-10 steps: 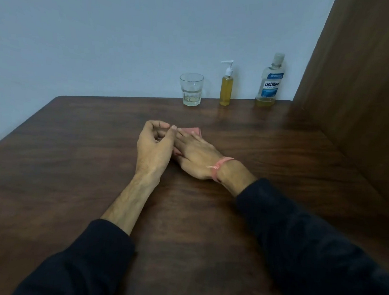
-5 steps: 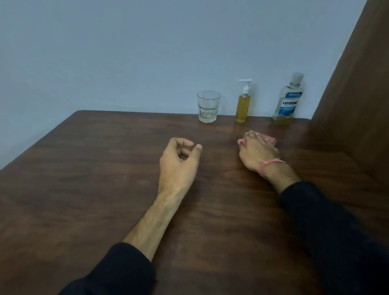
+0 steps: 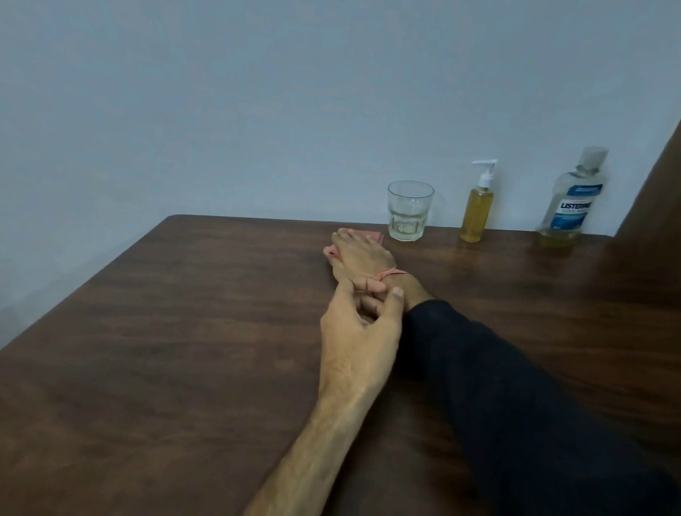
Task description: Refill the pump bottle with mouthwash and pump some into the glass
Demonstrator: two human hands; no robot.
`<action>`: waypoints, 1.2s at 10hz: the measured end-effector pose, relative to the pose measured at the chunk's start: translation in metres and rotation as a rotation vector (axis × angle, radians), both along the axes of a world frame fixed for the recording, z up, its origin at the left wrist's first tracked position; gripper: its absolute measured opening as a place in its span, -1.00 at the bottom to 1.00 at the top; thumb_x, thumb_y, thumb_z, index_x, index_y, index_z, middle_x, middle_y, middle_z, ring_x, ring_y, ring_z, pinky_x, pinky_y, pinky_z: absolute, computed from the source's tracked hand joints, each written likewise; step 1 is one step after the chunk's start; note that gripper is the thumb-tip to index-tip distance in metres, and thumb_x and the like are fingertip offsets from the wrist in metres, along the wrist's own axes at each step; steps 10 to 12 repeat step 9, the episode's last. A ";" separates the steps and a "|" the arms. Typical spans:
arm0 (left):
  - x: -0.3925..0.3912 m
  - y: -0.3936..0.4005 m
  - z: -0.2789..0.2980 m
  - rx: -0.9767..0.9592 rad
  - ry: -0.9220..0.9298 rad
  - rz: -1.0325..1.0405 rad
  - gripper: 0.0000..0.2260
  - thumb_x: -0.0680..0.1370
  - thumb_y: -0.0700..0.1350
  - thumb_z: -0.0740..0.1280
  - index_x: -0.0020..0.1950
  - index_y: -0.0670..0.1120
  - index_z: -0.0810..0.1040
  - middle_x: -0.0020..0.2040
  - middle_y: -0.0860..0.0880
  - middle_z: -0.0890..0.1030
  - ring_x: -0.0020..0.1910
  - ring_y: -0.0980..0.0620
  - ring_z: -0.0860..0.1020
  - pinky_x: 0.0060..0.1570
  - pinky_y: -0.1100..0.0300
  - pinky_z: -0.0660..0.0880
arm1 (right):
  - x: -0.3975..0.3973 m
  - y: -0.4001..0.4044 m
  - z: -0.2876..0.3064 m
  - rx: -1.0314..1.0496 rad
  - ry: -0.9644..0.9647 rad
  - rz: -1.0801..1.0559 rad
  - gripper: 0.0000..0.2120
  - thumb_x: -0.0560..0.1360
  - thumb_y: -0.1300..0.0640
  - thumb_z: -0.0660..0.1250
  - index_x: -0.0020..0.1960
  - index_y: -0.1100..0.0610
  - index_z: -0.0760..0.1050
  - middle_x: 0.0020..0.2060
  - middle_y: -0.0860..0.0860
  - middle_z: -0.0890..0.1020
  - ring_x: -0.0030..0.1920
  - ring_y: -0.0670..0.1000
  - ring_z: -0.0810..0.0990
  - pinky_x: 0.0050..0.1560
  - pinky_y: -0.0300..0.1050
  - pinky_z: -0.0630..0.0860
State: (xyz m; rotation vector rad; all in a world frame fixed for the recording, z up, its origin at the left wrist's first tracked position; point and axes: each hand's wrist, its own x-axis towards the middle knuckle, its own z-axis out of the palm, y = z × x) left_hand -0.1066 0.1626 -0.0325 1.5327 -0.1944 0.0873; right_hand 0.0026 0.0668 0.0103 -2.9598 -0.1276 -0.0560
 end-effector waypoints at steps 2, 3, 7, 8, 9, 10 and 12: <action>-0.002 0.000 0.003 -0.024 0.033 0.012 -0.90 0.70 0.01 0.54 0.11 0.07 0.65 -0.25 0.18 0.68 -0.32 0.25 0.62 -0.27 0.37 0.58 | 0.039 -0.007 0.001 0.010 -0.008 -0.041 -0.58 0.76 -0.10 0.09 0.43 0.15 0.48 0.46 0.10 0.56 0.48 0.11 0.53 0.60 -0.01 0.35; 0.000 0.000 0.006 -0.031 0.054 0.012 -0.90 0.70 0.03 0.54 0.13 0.10 0.65 -0.23 0.22 0.70 -0.30 0.23 0.64 -0.25 0.34 0.62 | 0.046 -0.008 0.002 0.019 0.021 -0.043 -0.58 0.73 -0.14 0.13 0.35 0.15 0.48 0.40 0.10 0.59 0.43 0.12 0.55 0.55 -0.01 0.38; -0.009 0.003 0.014 0.024 0.012 0.050 -0.91 0.68 0.02 0.54 0.13 0.12 0.66 -0.08 0.11 0.74 -0.17 0.38 0.65 -0.18 0.47 0.54 | -0.041 -0.068 0.001 0.166 0.162 -0.222 -0.48 0.76 0.08 0.24 0.66 0.27 0.31 0.66 0.22 0.33 0.65 0.16 0.33 0.59 -0.08 0.29; -0.013 0.002 0.018 0.060 0.003 0.021 -0.88 0.67 0.02 0.56 0.14 0.14 0.66 0.00 0.28 0.75 -0.08 0.37 0.67 -0.15 0.47 0.55 | -0.071 -0.075 0.006 0.110 0.124 0.021 -0.32 0.77 -0.18 0.11 0.78 0.02 -0.04 0.77 0.09 -0.01 0.75 0.06 0.04 0.74 -0.04 0.02; -0.026 0.007 0.031 0.182 -0.047 0.000 -0.82 0.65 0.02 0.57 0.19 0.19 0.65 0.07 0.18 0.74 0.02 0.26 0.70 -0.12 0.45 0.56 | -0.115 -0.083 0.002 0.109 0.053 0.045 -0.21 0.67 -0.45 -0.03 0.77 -0.16 -0.18 0.77 -0.01 -0.18 0.76 0.00 -0.11 0.75 0.02 -0.12; -0.026 0.007 0.031 0.182 -0.047 0.000 -0.82 0.65 0.02 0.57 0.19 0.19 0.65 0.07 0.18 0.74 0.02 0.26 0.70 -0.12 0.45 0.56 | -0.115 -0.083 0.002 0.109 0.053 0.045 -0.21 0.67 -0.45 -0.03 0.77 -0.16 -0.18 0.77 -0.01 -0.18 0.76 0.00 -0.11 0.75 0.02 -0.12; -0.026 0.007 0.031 0.182 -0.047 0.000 -0.82 0.65 0.02 0.57 0.19 0.19 0.65 0.07 0.18 0.74 0.02 0.26 0.70 -0.12 0.45 0.56 | -0.115 -0.083 0.002 0.109 0.053 0.045 -0.21 0.67 -0.45 -0.03 0.77 -0.16 -0.18 0.77 -0.01 -0.18 0.76 0.00 -0.11 0.75 0.02 -0.12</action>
